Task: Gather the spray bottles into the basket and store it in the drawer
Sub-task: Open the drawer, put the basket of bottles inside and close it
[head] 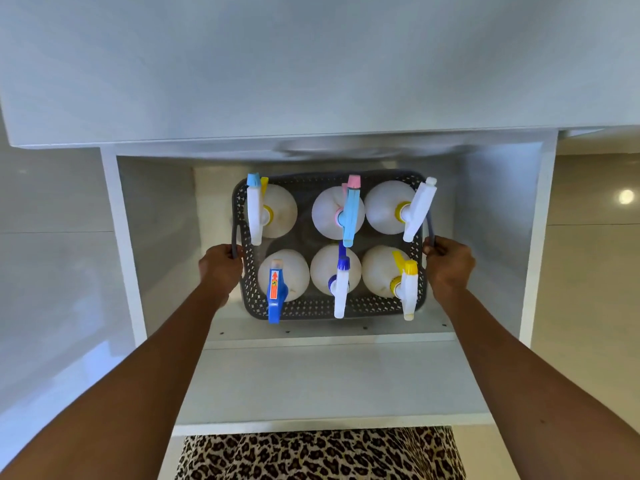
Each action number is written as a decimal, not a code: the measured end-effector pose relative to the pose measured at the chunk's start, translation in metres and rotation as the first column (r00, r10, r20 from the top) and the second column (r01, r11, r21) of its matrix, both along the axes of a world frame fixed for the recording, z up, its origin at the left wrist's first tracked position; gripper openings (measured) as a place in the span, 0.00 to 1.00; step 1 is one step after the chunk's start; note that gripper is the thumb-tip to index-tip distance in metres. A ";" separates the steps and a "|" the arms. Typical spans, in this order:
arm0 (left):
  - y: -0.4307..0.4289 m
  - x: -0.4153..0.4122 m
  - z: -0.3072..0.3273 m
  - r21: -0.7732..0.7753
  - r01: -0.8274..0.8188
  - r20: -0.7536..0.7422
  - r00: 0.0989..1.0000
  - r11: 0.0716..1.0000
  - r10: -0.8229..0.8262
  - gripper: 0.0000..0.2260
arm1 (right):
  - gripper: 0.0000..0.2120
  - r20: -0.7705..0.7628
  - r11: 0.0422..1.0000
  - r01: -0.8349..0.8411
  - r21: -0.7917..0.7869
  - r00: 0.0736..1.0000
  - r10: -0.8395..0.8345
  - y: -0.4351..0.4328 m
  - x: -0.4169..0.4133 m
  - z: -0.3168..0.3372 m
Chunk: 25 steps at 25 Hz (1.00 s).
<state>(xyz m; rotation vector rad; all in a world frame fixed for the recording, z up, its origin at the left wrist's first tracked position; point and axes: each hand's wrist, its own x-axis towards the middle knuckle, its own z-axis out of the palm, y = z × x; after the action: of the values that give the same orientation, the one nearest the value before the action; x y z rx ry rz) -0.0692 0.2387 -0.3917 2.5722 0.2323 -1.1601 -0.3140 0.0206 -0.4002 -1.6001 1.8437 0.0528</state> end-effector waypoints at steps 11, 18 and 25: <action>-0.003 0.001 -0.003 -0.002 0.011 -0.041 0.999 1.000 -0.011 0.10 | 0.08 0.017 0.998 0.013 0.062 1.000 -0.014 -0.001 0.004 -0.006; 0.005 -0.024 0.022 -0.041 0.071 -0.063 0.995 0.997 -0.073 0.06 | 0.08 -0.024 0.970 -0.209 0.128 0.977 0.214 0.007 0.000 0.016; 0.034 -0.095 0.067 -0.048 0.291 -0.106 0.950 0.955 -0.295 0.18 | 0.09 0.120 0.992 -0.124 -0.026 0.985 0.126 0.048 -0.014 0.060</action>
<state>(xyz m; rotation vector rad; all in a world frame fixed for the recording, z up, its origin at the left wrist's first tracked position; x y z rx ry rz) -0.1641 0.2728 -0.3247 2.5765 -0.1503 -1.4005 -0.3285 0.0687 -0.3403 -1.6926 1.6547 -0.0064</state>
